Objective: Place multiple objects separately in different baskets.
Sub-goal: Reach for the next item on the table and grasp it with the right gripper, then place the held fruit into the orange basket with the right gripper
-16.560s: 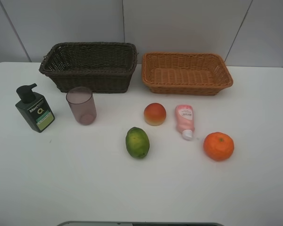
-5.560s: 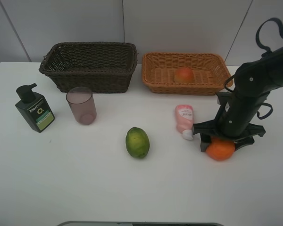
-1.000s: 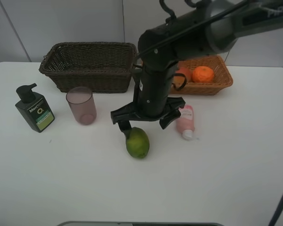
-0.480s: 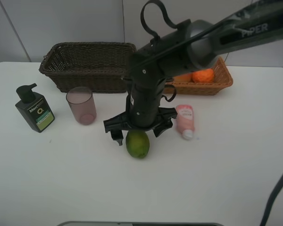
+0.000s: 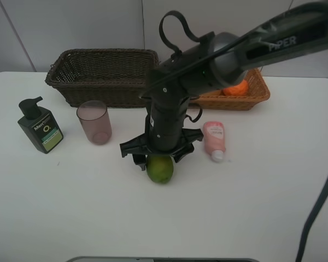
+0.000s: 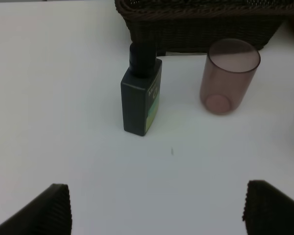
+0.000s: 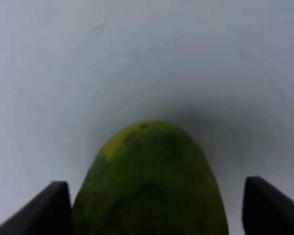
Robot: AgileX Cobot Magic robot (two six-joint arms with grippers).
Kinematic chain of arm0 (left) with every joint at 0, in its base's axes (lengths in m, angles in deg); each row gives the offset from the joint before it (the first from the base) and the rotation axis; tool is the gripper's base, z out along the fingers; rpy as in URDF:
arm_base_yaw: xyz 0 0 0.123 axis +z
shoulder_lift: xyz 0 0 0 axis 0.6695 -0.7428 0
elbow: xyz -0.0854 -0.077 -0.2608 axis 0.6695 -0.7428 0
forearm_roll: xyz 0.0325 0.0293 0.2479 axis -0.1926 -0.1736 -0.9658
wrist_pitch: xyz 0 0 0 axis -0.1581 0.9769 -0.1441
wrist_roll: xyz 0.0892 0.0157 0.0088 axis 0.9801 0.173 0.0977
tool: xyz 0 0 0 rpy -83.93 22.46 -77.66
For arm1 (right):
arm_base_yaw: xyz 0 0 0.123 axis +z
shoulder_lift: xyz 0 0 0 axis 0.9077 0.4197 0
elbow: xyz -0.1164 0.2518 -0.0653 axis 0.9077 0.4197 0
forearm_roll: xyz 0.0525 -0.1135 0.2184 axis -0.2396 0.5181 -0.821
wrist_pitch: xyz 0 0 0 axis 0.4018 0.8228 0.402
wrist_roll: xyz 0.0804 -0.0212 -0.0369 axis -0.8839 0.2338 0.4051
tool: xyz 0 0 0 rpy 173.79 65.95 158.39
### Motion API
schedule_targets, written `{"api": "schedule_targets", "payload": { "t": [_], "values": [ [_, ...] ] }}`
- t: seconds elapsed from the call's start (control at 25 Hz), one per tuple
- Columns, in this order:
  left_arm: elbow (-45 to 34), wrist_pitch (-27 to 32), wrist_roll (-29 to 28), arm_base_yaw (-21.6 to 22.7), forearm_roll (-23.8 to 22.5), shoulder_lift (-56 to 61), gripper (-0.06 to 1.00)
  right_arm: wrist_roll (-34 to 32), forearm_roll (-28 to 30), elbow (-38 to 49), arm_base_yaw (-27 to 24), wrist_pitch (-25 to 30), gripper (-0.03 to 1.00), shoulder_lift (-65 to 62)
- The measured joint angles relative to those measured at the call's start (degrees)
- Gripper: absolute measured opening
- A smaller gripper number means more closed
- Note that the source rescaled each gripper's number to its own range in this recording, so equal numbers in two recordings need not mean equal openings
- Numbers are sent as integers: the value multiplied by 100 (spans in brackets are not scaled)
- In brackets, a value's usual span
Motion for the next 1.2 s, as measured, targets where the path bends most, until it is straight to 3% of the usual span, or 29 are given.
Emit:
{"api": "schedule_targets", "payload": {
  "t": [0.88, 1.2],
  "values": [
    [0, 0, 0, 0, 0, 0, 91, 204, 0, 0, 6, 104, 18, -107],
    [0, 0, 0, 0, 0, 0, 91, 599, 493, -929, -325, 1211, 18, -293]
  ]
}}
